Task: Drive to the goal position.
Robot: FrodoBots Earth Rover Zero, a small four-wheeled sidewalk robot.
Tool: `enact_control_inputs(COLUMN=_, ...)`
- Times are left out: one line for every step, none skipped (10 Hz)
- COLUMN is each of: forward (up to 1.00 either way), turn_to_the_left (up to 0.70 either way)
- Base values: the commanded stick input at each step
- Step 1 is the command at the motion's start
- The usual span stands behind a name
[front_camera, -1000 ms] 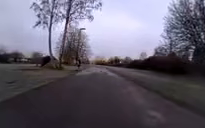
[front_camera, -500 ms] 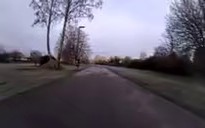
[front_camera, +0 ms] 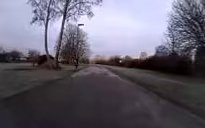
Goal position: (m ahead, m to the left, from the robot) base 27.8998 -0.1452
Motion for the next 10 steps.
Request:
enact_control_inputs(forward=0.85, turn_to_the_left=0.0)
enact_control_inputs(forward=0.85, turn_to_the_left=0.0)
enact_control_inputs(forward=0.85, turn_to_the_left=0.0)
enact_control_inputs(forward=0.85, turn_to_the_left=0.0)
enact_control_inputs(forward=0.85, turn_to_the_left=0.0)
enact_control_inputs(forward=0.85, turn_to_the_left=0.0)
enact_control_inputs(forward=0.85, turn_to_the_left=0.0)
enact_control_inputs(forward=0.85, turn_to_the_left=0.0)
enact_control_inputs(forward=0.85, turn_to_the_left=0.0)
enact_control_inputs(forward=0.85, turn_to_the_left=0.0)
